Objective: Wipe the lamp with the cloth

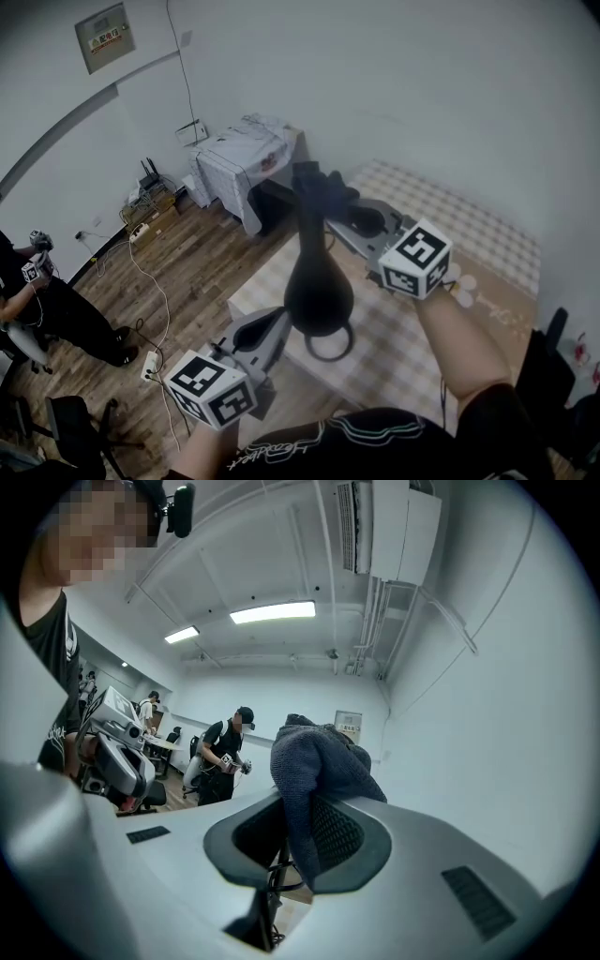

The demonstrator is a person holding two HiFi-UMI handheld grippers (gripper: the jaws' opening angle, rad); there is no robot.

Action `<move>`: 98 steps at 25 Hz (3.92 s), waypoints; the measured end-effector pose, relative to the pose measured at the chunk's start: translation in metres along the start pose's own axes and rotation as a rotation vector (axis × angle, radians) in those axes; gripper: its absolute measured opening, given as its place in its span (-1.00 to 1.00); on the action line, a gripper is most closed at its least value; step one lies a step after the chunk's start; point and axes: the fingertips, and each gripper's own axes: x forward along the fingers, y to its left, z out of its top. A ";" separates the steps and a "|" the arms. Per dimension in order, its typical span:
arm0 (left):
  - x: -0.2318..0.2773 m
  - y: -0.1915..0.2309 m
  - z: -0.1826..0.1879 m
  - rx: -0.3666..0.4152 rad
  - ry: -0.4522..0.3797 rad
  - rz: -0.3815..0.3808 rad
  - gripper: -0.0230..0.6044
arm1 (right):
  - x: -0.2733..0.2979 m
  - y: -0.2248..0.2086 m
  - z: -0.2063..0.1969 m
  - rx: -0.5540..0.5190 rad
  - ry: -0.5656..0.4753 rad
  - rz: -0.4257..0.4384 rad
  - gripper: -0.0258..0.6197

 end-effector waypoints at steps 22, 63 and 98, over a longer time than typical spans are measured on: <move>0.000 -0.012 -0.011 -0.014 0.028 -0.015 -0.93 | -0.018 0.042 -0.048 -0.051 0.089 0.073 -0.74; -0.019 -0.040 -0.043 -0.089 0.034 -0.058 -0.93 | -0.107 0.091 -0.124 0.076 0.266 -0.008 -0.74; -0.088 -0.010 -0.013 -0.017 -0.037 -0.090 -0.93 | -0.044 0.043 0.109 -0.397 0.093 -0.439 -0.74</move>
